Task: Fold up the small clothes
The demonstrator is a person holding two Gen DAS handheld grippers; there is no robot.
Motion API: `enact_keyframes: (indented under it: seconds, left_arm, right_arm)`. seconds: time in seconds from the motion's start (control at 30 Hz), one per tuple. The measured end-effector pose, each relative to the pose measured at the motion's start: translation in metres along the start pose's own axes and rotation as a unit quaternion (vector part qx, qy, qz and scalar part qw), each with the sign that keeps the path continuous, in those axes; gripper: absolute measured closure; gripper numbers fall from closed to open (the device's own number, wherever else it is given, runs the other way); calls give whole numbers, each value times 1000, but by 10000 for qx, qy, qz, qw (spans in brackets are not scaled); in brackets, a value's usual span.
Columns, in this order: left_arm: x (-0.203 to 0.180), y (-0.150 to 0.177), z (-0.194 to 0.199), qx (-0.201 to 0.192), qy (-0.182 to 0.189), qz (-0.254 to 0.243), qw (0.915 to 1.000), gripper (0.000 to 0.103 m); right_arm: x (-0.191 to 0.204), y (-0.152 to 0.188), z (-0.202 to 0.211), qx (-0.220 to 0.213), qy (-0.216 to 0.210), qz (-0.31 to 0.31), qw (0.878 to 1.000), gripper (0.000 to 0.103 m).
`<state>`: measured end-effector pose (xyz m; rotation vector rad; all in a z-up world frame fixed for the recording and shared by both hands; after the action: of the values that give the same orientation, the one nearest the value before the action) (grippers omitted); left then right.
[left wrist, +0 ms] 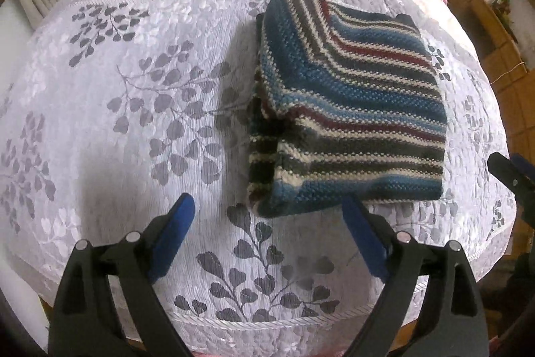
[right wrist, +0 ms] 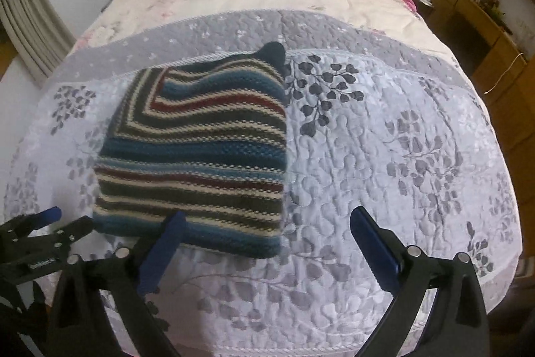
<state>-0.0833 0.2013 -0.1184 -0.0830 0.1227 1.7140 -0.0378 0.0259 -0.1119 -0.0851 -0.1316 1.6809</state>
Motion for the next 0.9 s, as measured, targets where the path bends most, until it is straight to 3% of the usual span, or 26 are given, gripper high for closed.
enact_keyframes:
  seconds: [0.43,0.9]
  left_arm:
    - [-15,2,15,-201,-141,-3,9997,13]
    - [-24,15,-15,-41,-346,-86,9994,13]
  right_arm:
    - [7,10,8,8,-35,52,10000,4]
    - [0,22,-3,60,-143,-52,9999,4]
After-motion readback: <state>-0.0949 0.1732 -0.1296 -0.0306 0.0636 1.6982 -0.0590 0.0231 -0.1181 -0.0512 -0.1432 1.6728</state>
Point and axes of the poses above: each gripper's, at about its wrist camera, not at the fingertips, and z roughly against the way its jaws point, x to its left, y to its underside, the point moved 9 cm from there along -z, roughly the way its jaws point, and after that the axes turned 15 degrees about x, right-handed, at the moved point
